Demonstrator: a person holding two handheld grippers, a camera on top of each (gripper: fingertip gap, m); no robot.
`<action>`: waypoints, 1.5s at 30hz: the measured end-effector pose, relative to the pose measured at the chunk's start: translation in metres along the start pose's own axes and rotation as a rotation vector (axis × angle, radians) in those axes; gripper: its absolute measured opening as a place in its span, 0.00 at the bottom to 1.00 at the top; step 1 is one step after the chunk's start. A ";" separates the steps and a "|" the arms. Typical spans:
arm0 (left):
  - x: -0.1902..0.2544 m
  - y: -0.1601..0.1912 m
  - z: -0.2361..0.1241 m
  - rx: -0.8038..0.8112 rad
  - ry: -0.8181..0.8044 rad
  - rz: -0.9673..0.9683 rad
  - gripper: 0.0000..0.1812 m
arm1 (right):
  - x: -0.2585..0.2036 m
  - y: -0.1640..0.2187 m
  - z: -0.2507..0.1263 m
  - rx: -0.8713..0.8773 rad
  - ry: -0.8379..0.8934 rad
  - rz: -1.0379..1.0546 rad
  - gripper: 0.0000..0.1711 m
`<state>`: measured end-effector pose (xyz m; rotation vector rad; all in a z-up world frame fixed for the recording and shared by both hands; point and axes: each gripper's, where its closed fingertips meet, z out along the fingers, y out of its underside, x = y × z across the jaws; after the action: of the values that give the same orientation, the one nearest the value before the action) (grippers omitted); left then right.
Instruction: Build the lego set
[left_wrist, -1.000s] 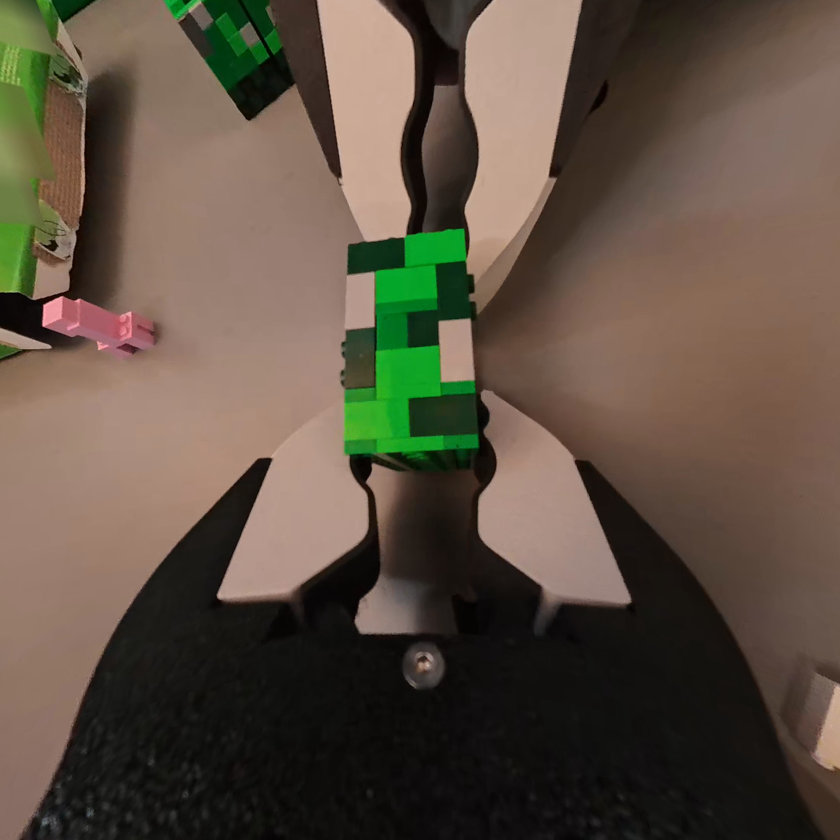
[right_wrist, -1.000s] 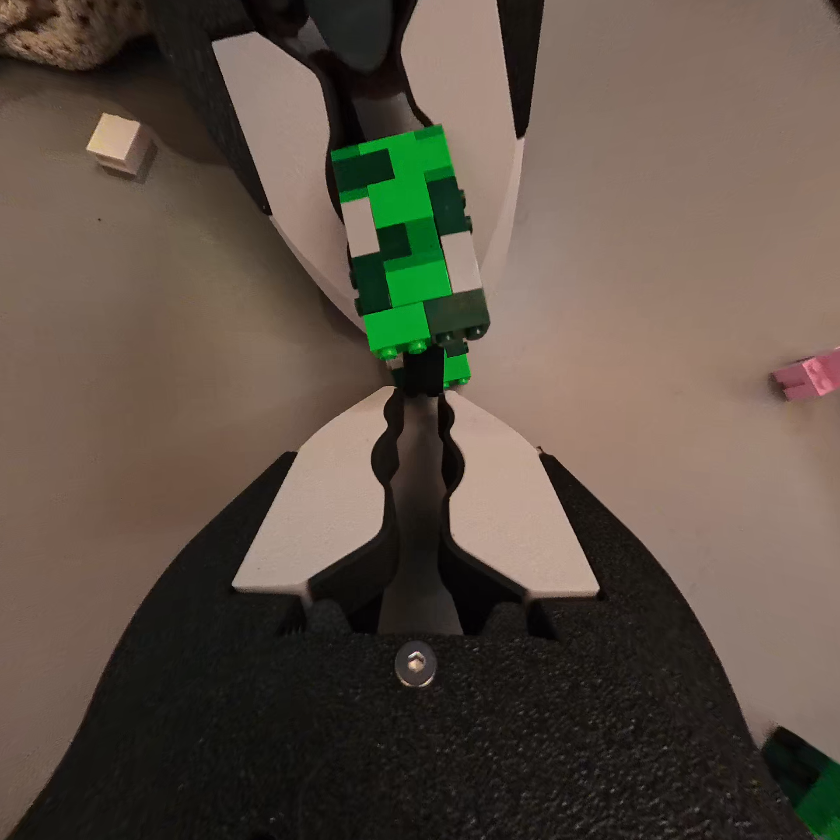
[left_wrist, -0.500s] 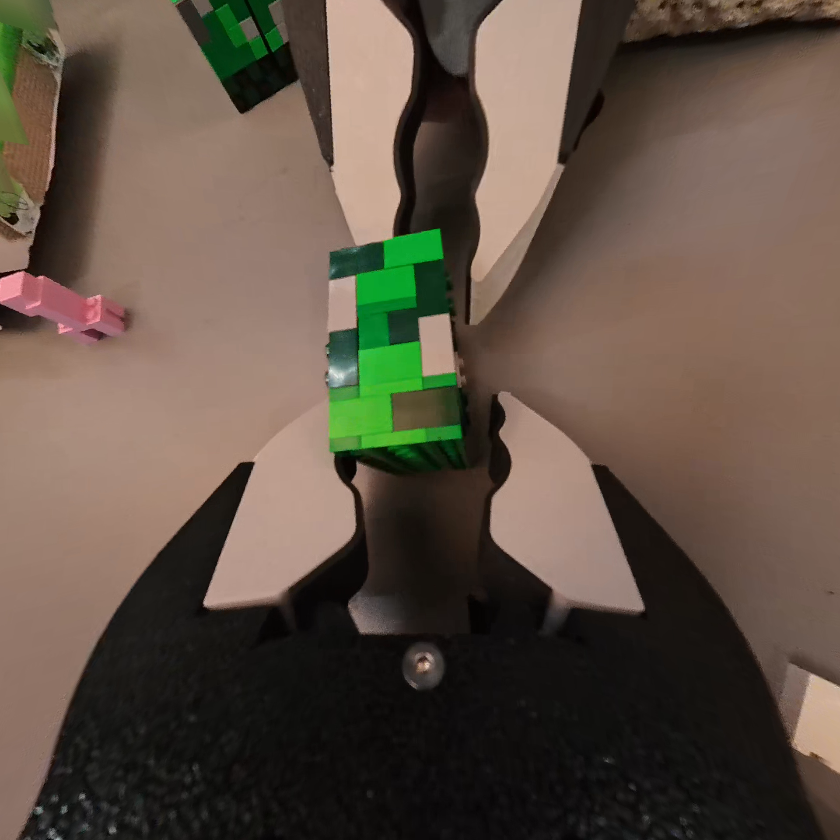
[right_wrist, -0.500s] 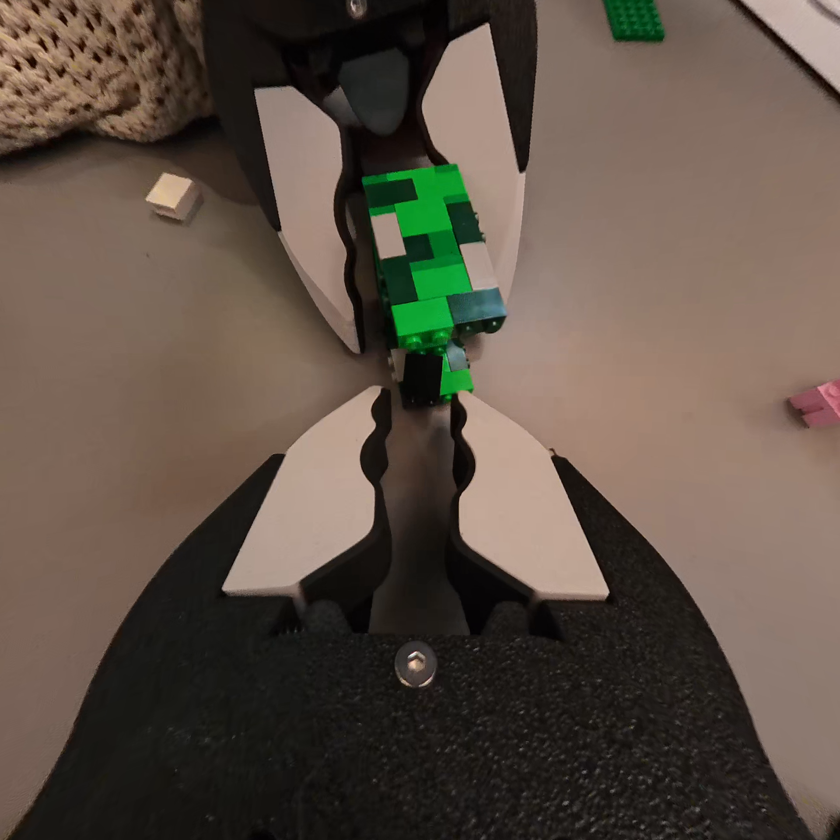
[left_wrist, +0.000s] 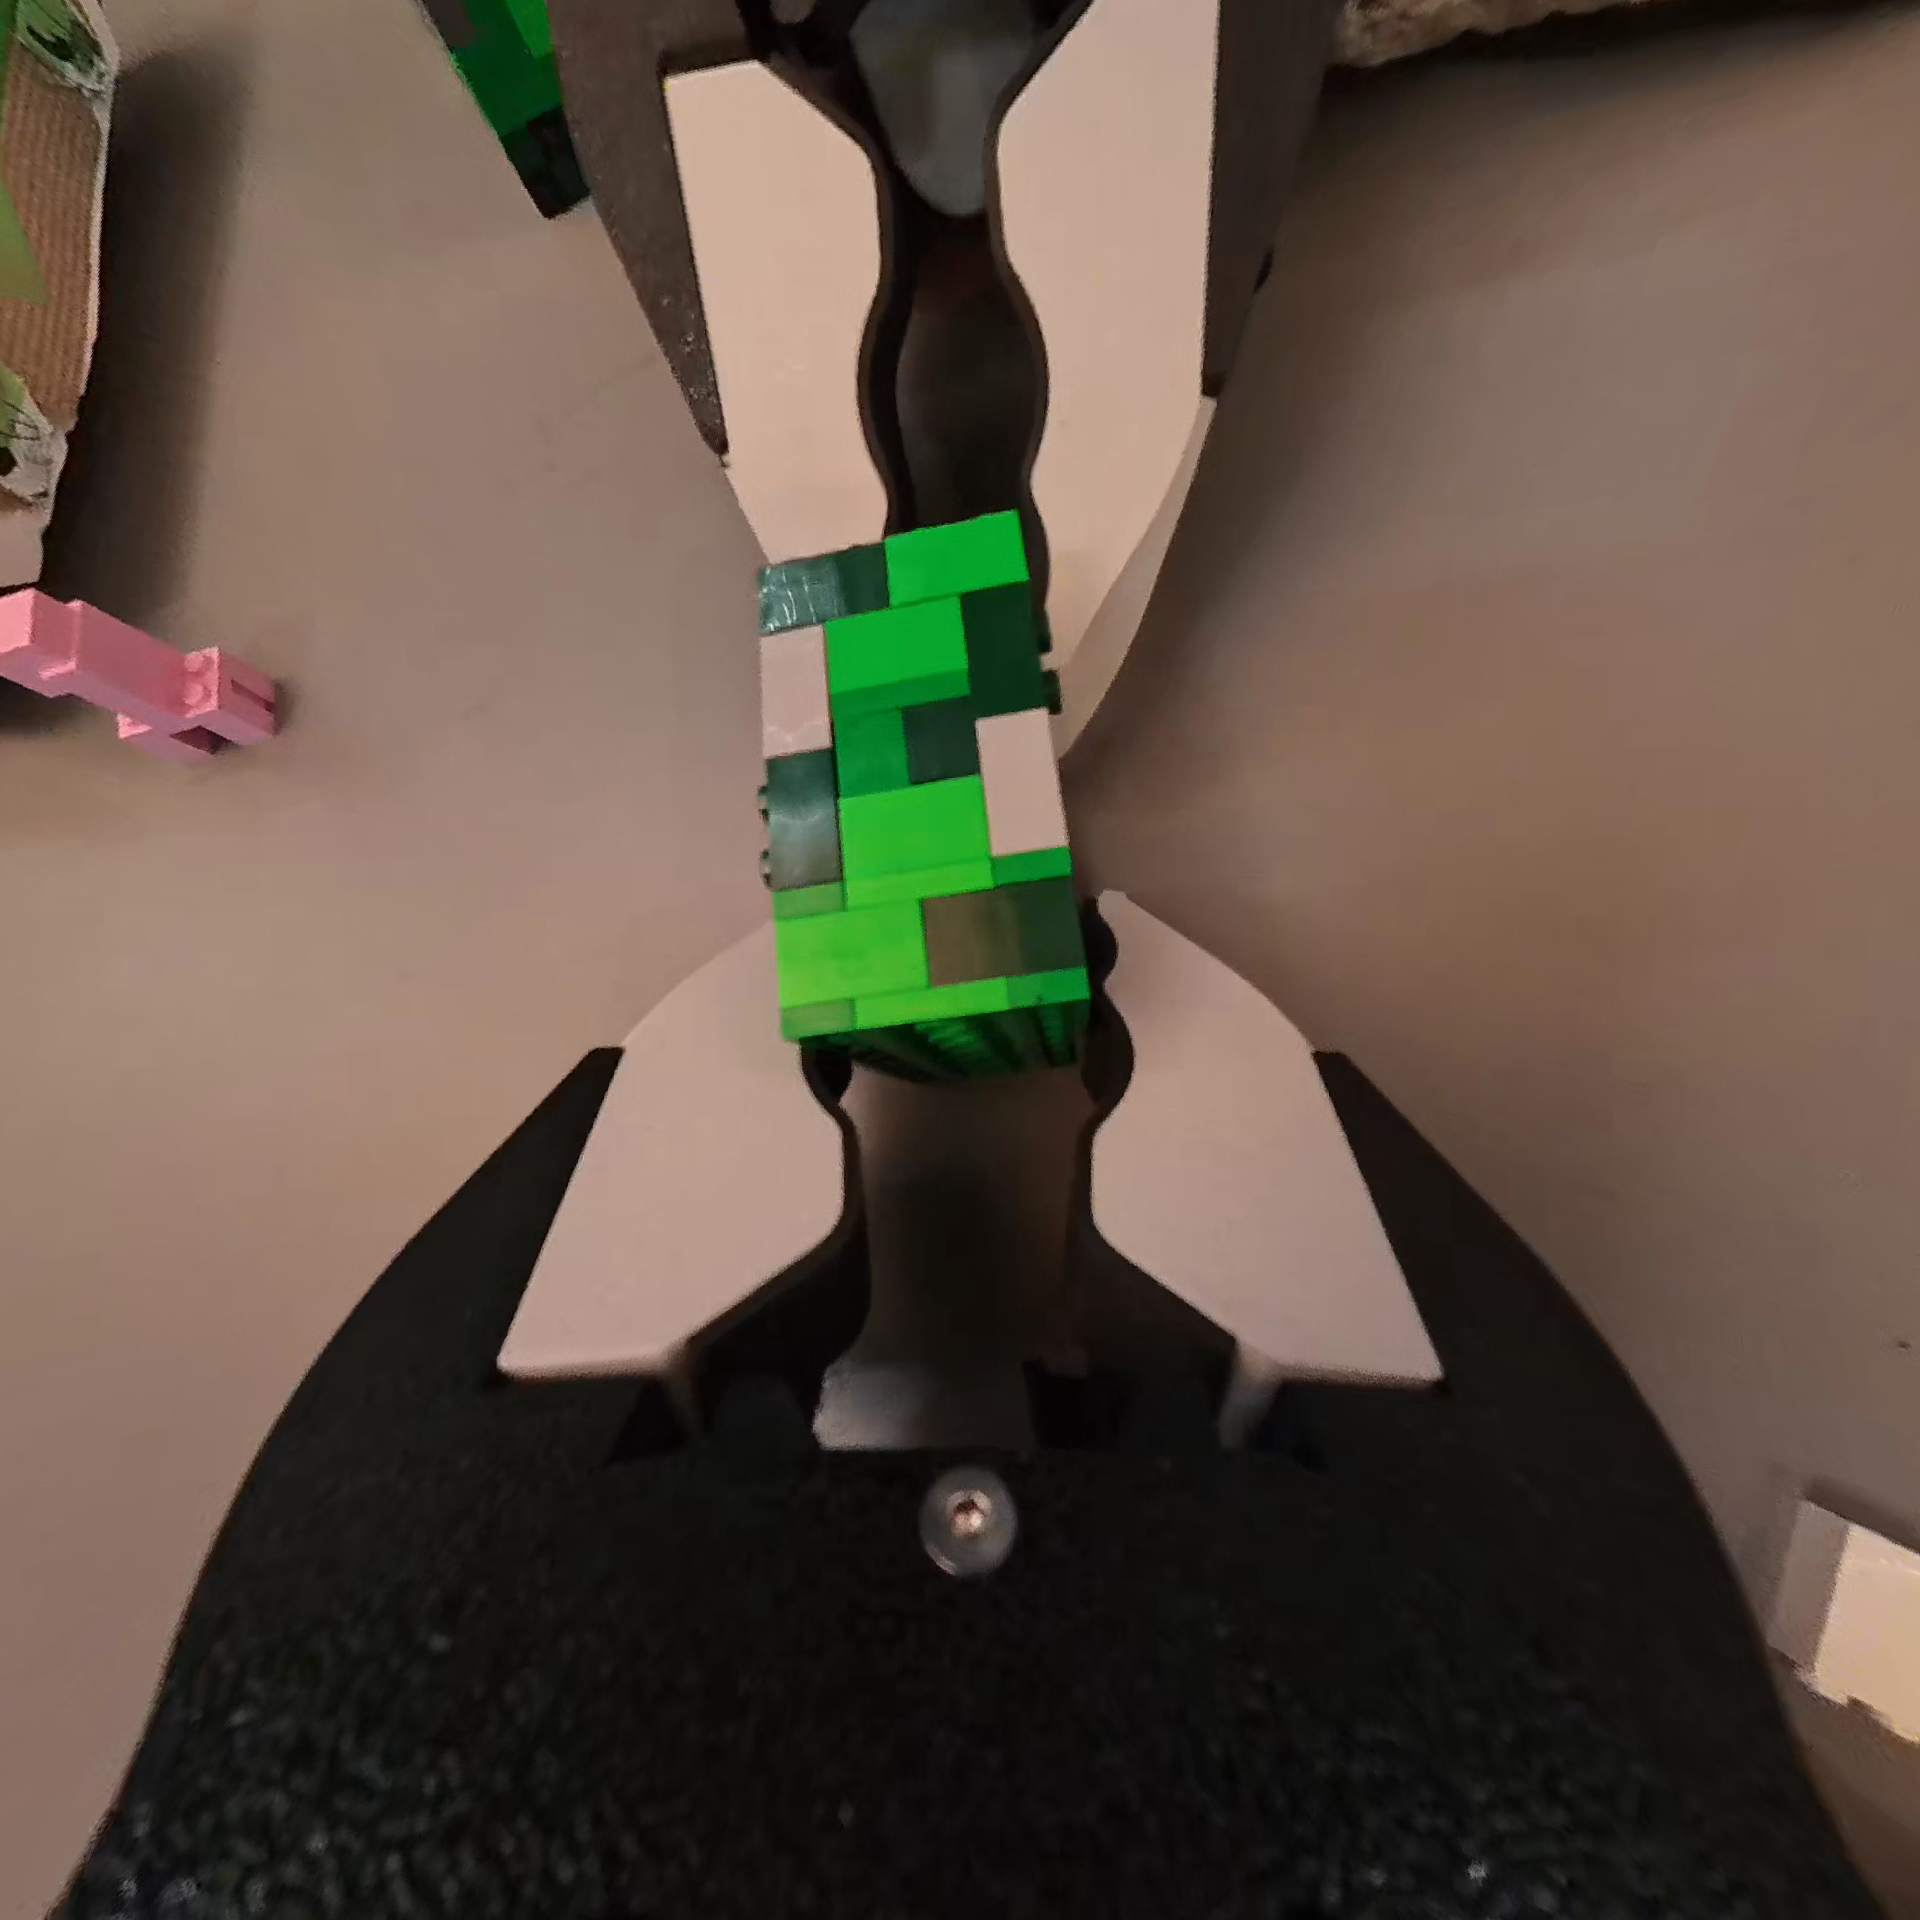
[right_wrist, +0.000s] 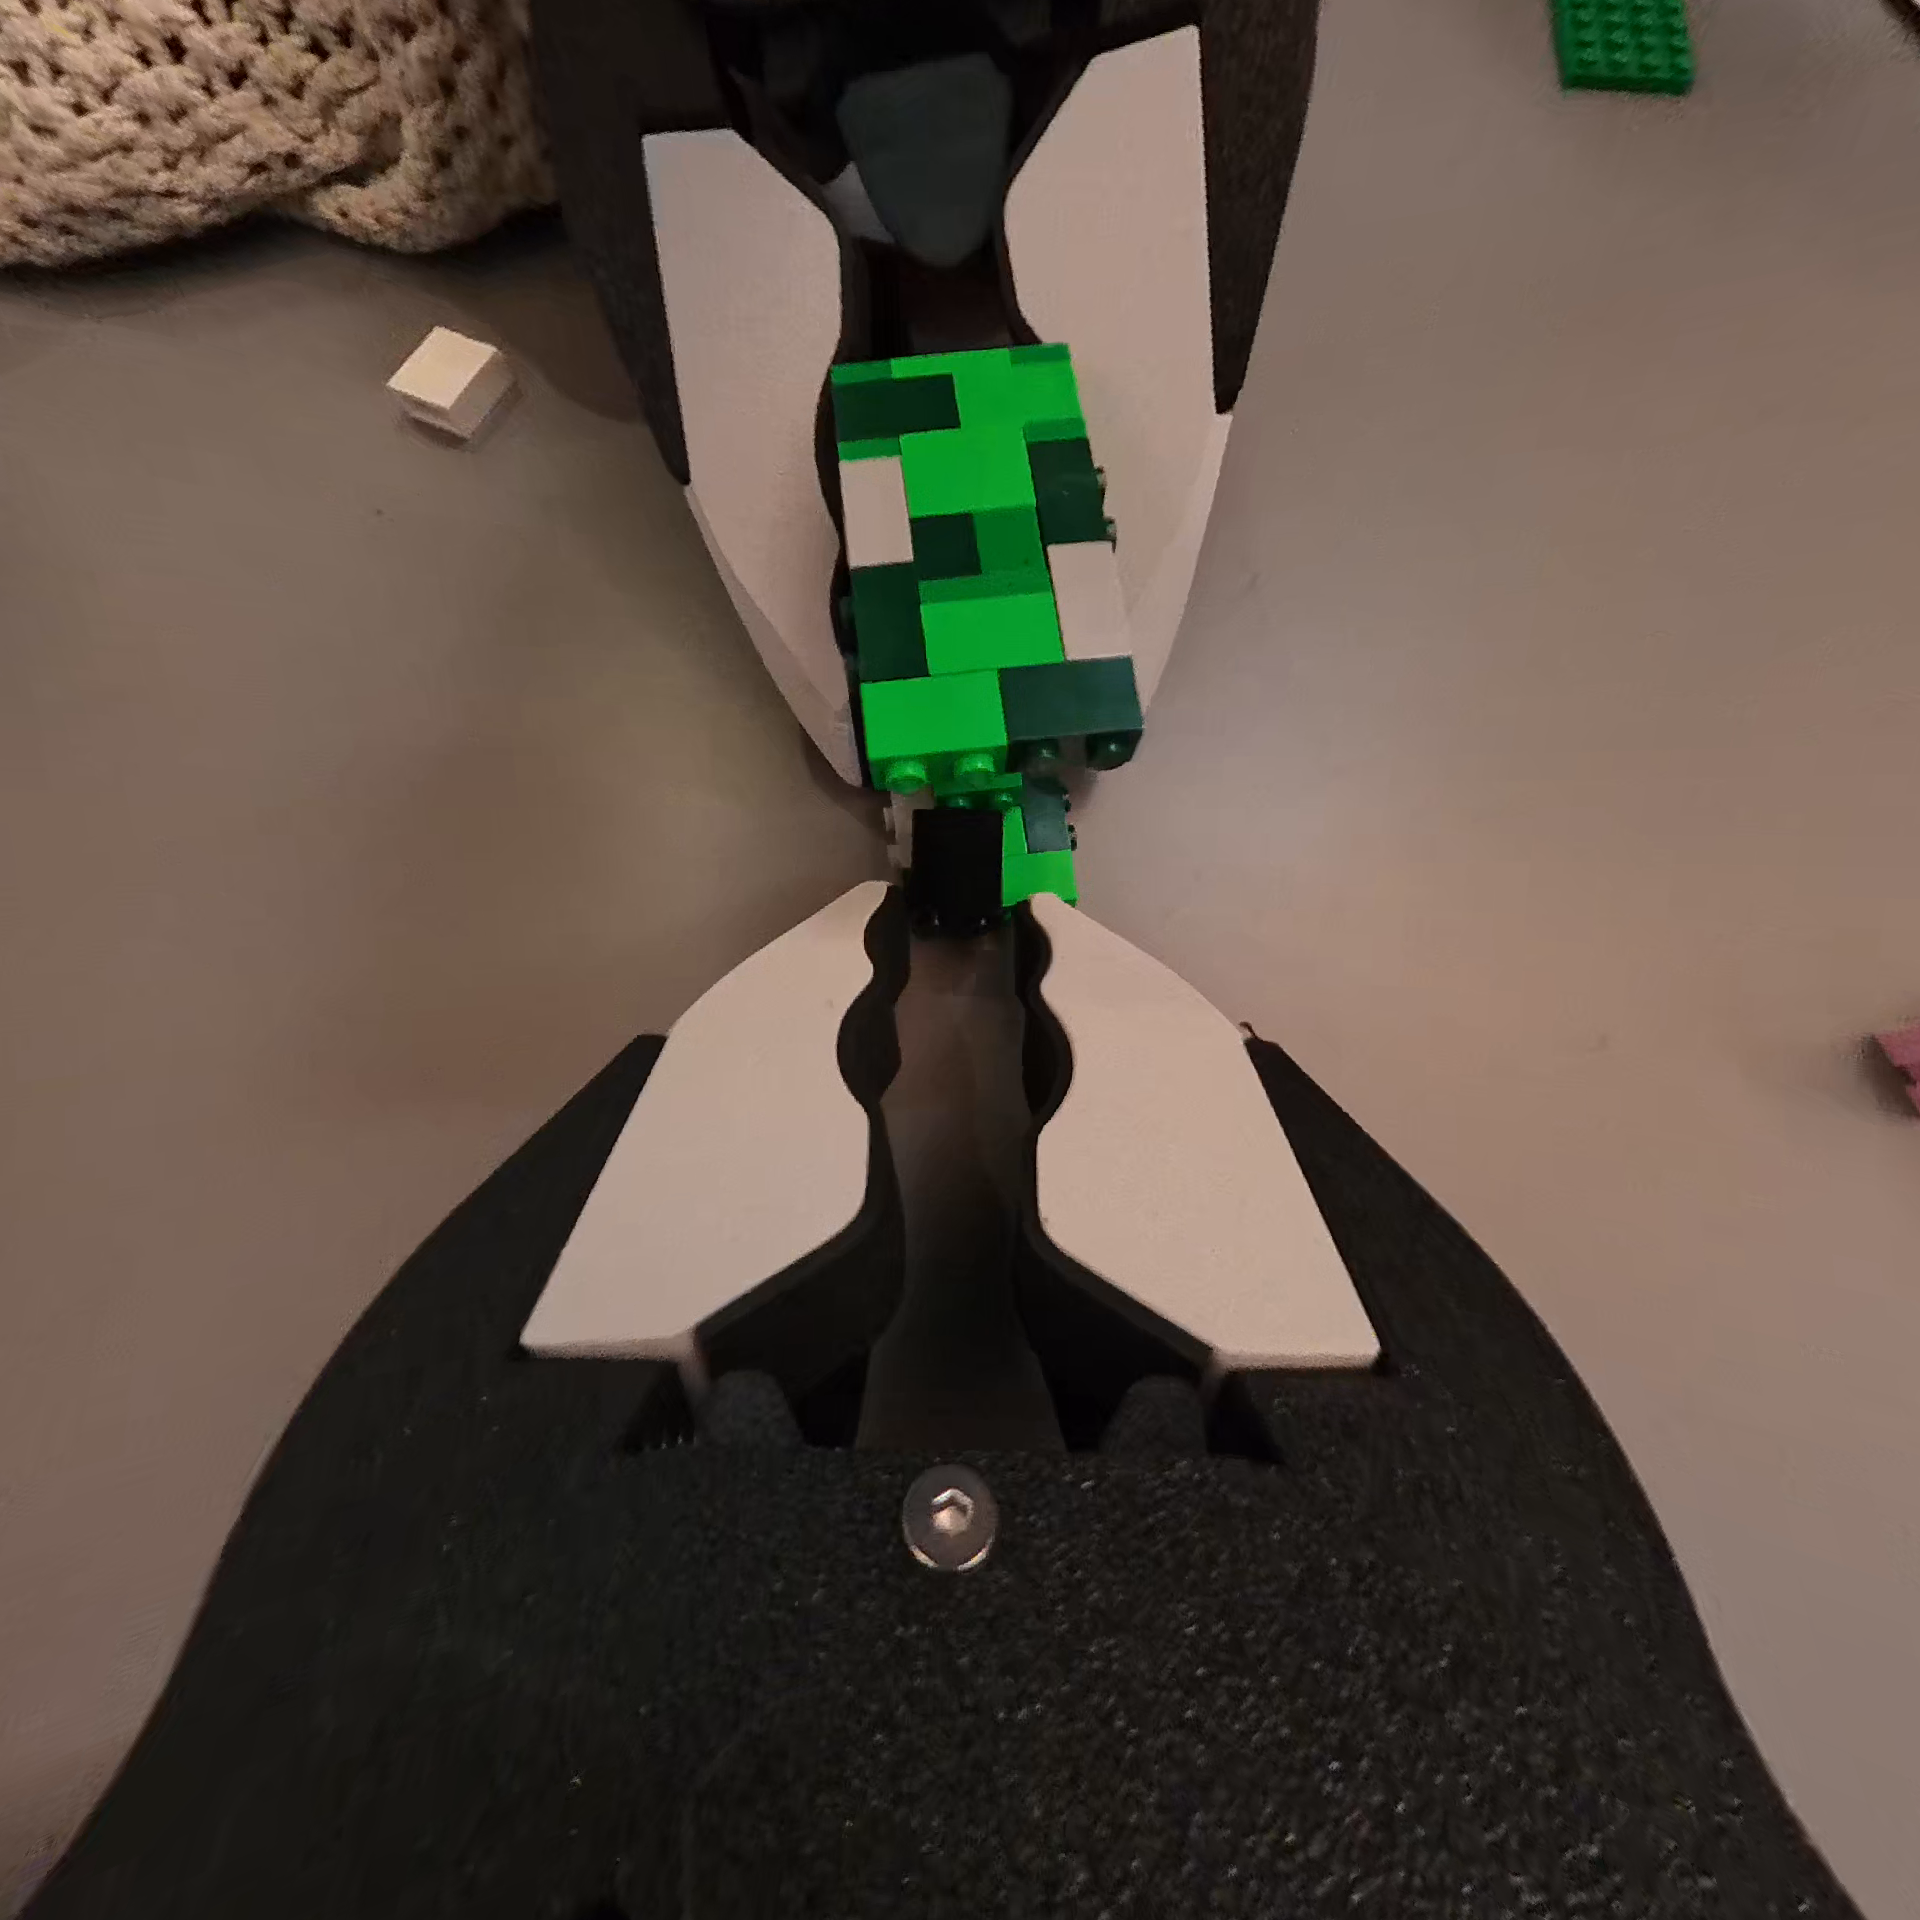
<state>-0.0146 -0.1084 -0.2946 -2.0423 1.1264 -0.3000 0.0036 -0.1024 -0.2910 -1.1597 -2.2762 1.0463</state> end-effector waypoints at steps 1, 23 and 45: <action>0.000 0.000 0.000 0.001 0.005 0.001 0.23 | -0.001 -0.002 -0.001 0.010 -0.019 -0.008 0.09; 0.003 0.001 -0.004 0.023 0.016 -0.007 0.23 | 0.004 -0.003 0.000 -0.020 -0.017 -0.037 0.09; 0.005 0.001 -0.006 0.037 0.019 -0.017 0.23 | 0.006 -0.001 -0.005 0.026 -0.017 -0.020 0.00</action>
<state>-0.0156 -0.1164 -0.2919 -2.0214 1.1077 -0.3462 0.0029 -0.0951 -0.2871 -1.1190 -2.2756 1.0789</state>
